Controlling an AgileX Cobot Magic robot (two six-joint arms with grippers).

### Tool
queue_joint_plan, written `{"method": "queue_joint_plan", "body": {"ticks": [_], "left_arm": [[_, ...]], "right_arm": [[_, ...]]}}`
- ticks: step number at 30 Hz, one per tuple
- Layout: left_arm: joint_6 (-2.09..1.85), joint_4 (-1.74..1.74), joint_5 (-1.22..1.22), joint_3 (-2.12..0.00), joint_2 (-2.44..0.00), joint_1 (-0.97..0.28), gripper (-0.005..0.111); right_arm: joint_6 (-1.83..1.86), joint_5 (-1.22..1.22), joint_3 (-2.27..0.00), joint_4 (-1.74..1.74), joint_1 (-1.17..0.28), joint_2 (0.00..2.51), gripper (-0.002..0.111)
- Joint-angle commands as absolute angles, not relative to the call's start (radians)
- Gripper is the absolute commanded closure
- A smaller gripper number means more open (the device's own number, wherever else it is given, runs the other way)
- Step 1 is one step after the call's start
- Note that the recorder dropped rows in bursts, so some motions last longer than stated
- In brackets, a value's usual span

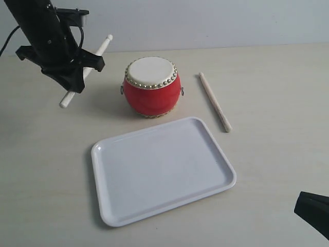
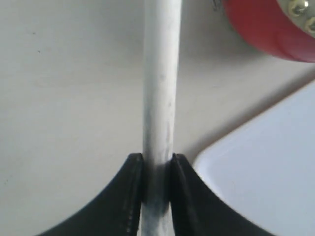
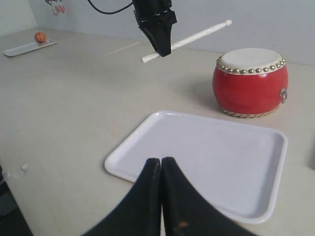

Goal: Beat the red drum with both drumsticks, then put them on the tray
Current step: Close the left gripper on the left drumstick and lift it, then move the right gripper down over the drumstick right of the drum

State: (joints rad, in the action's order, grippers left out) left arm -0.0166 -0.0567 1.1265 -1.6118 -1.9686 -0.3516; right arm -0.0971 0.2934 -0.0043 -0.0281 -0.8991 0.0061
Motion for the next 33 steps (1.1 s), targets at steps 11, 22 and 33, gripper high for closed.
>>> {"method": "queue_joint_plan", "body": {"ticks": [11,22,33], "left_arm": [[-0.089,-0.059,1.114,-1.502,-1.917,-0.349,0.107],[-0.168,-0.059,0.996,-1.382,-1.917,-0.349,0.107],[-0.182,-0.066,0.981,-1.377,-1.863,-0.349,0.107]], "right_arm": [[-0.055,0.036,0.0,0.009,-0.901,0.0,0.108],[-0.055,-0.208,0.0,-0.129,-0.901,0.0,0.108],[0.669,-0.867,-0.141,-0.985,-0.901,0.055,0.108]]}}
